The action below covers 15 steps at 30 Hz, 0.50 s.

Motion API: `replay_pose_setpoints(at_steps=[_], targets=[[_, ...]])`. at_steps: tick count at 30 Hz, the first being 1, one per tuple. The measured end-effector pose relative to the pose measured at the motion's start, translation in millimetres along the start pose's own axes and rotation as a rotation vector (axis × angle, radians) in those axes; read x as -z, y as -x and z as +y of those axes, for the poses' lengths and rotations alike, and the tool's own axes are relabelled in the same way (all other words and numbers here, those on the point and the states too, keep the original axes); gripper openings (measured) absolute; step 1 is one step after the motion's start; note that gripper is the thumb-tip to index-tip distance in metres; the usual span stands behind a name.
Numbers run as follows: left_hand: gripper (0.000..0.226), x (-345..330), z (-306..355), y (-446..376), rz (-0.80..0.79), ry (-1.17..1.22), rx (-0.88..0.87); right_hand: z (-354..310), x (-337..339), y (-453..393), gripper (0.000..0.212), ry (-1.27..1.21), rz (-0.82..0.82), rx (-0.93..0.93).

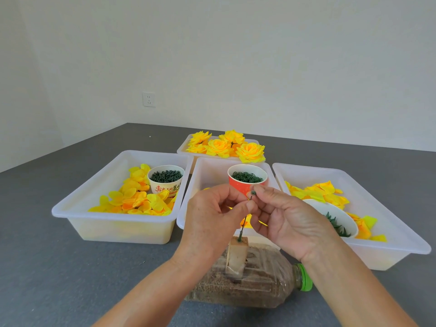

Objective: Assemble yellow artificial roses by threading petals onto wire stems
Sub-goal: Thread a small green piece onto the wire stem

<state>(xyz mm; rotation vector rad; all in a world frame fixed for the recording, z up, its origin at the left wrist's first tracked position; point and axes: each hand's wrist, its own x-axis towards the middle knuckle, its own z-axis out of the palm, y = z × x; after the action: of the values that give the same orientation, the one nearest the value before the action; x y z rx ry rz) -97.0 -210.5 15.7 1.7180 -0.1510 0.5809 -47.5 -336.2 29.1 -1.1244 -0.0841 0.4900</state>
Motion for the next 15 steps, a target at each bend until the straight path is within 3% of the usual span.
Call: replay_pose_setpoints(at_steps=[11, 15], targets=[[0.019, 0.3, -1.0, 0.0, 0.0, -0.008, -0.008, 1.2, 0.1, 2.6, 0.016, 0.057, -0.034, 0.115], [0.018, 0.0, -1.9, -0.4, 0.004, -0.028, -0.019, 1.3, 1.2, 5.2, 0.013, 0.165, -0.031, 0.254]])
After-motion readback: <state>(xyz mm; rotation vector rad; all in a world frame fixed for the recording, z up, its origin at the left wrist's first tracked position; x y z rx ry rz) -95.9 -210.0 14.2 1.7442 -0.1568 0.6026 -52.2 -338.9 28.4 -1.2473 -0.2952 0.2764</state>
